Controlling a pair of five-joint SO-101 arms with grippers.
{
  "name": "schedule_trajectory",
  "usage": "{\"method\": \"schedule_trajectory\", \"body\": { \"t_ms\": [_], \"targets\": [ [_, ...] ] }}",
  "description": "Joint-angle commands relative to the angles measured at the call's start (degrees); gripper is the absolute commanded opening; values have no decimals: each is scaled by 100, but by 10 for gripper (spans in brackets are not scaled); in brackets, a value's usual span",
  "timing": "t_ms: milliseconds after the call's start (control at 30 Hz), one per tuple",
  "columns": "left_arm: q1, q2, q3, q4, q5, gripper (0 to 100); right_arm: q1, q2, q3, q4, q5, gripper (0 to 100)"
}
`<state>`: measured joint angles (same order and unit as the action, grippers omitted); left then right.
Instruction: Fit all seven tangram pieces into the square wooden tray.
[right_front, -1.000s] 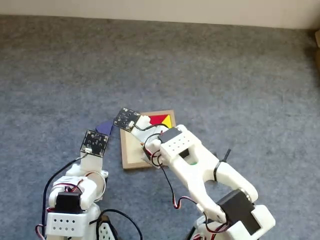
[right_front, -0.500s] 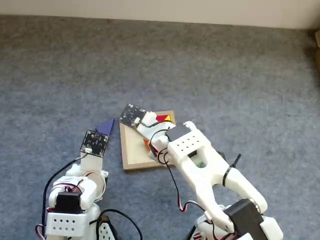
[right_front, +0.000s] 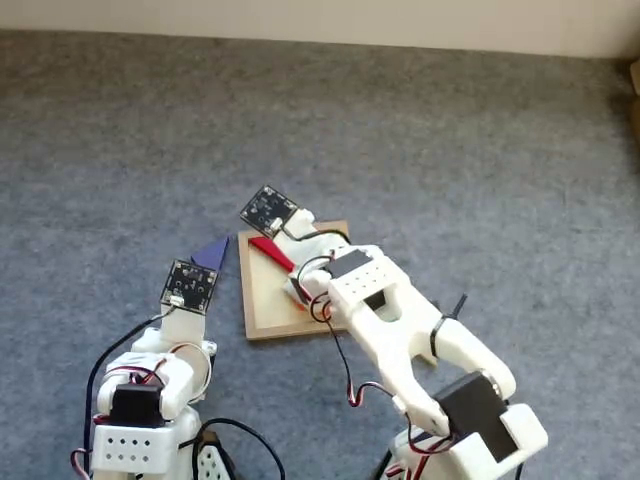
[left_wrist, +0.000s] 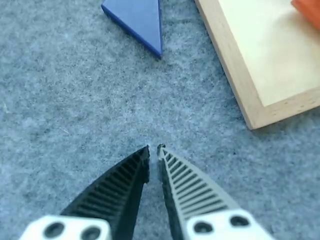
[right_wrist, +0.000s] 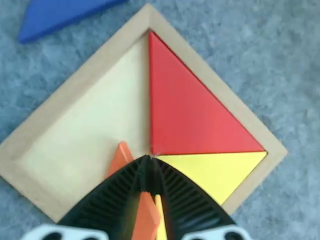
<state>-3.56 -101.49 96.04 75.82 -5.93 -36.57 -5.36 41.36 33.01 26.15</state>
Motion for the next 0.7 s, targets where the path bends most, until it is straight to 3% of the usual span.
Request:
{"method": "schedule_trajectory", "body": {
  "t_ms": [0,333,500,667],
  "targets": [
    [-22,-233,119,0,0,51,-75,-277,-84,505,-35,5],
    [-22,-233,119,0,0,51,-92,-734,-31,857,-35,5],
    [-22,-233,119,0,0,51,444,-1015,-84,1226,-88,5],
    [-22,-233,119,0,0,51,1059,-1420,-101,1516,-1213,7]
  ]
}}
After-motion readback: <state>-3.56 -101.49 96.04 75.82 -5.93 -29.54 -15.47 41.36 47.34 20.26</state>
